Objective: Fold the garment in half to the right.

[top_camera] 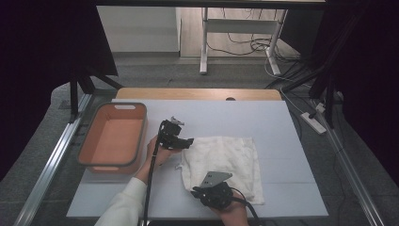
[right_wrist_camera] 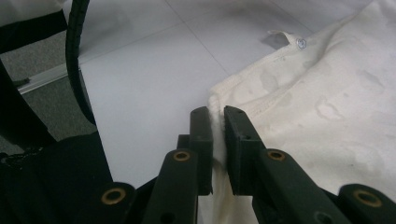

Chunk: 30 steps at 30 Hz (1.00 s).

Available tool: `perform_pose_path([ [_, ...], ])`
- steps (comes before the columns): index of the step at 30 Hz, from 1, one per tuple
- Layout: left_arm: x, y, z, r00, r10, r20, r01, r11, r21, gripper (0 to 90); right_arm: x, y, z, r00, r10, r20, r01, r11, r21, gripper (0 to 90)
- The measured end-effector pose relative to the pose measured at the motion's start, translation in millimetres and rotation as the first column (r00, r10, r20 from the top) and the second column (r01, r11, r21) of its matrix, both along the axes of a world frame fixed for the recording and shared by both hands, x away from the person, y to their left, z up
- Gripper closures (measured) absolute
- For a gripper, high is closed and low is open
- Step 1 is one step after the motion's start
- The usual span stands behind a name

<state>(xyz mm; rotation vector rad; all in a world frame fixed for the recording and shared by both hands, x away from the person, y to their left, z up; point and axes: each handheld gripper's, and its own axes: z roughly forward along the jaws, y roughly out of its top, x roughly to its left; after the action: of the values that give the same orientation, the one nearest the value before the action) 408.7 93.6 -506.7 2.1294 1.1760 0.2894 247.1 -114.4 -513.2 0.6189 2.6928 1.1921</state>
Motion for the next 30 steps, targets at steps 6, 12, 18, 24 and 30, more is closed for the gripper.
perform_pose_path([
  [6, 6.0, 1.1, -5.0, 0.9996, -0.01, -0.025, 0.01, 0.9999, 0.005, 27.9, 0.7, -0.5, 0.9, 1.0, 0.0, 0.003, 0.0, 1.0, -0.002, 81.9],
  [12, 7.1, 1.1, -9.5, 0.999, -0.006, -0.044, 0.006, 1.0, 0.002, 27.8, -0.4, -0.1, 1.2, 1.0, 0.001, 0.009, -0.001, 1.0, -0.005, 81.8],
  [18, 8.0, -1.7, -16.0, 0.9976, -0.015, -0.068, 0.017, 0.9996, 0.024, 27.7, 0.1, 0.2, 0.2, 1.0, 0.006, 0.007, -0.006, 1.0, -0.013, 81.8],
  [24, 8.8, -0.8, -18.8, 0.997, -0.015, -0.075, 0.017, 0.9994, 0.031, 28.5, 0.8, 0.3, -1.6, 1.0, 0.006, 0.0, -0.006, 1.0, -0.016, 81.8],
  [30, 9.1, -1.1, -20.9, 0.9964, -0.02, -0.083, 0.023, 0.9991, 0.035, 29.1, 0.6, 0.7, -3.0, 1.0, 0.006, 0.001, -0.006, 1.0, -0.02, 81.8],
])
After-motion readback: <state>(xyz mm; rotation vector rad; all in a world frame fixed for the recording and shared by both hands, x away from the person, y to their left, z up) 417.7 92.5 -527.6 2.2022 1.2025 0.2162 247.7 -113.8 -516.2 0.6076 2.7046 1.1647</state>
